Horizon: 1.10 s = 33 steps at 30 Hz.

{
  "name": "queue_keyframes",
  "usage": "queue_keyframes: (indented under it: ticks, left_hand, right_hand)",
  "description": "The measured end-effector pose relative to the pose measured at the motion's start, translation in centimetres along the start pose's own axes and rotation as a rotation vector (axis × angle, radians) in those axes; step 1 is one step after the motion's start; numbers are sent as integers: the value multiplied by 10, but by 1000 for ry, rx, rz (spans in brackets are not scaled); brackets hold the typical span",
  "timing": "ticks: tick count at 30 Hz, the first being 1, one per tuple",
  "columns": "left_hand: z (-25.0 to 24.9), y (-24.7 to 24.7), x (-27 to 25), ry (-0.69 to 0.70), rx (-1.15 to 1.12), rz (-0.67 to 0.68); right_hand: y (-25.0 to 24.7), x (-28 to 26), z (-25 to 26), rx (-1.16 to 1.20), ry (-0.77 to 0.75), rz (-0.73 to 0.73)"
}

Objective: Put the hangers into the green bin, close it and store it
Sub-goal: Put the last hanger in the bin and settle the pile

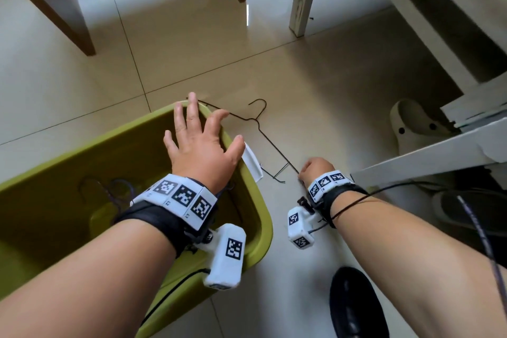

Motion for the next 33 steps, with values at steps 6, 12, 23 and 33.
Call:
queue_keyframes:
  ticks: [6,12,23,33]
  left_hand:
    - [-1,-1,-1,2,-21,12]
    - [2,-4,-1,7,-1,43]
    - [13,-24,-19,24,-67,109]
    - [69,-93,-73,-133,-39,17]
  right_hand:
    - [4,-2,0,-143,-13,53]
    - [4,-16,-8,683,-139,115]
    - [-32,-45,1,1174,-312,191]
    - [-101,-123,37,1160,-571,42]
Point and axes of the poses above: each hand's wrist, its own x-axis towards the middle knuckle, its own y-axis out of the palm, z = x × y, the point moved 2 cm from there along x, towards the middle knuckle, and after that the axes turned 14 degrees about z, right-handed, at the moved point
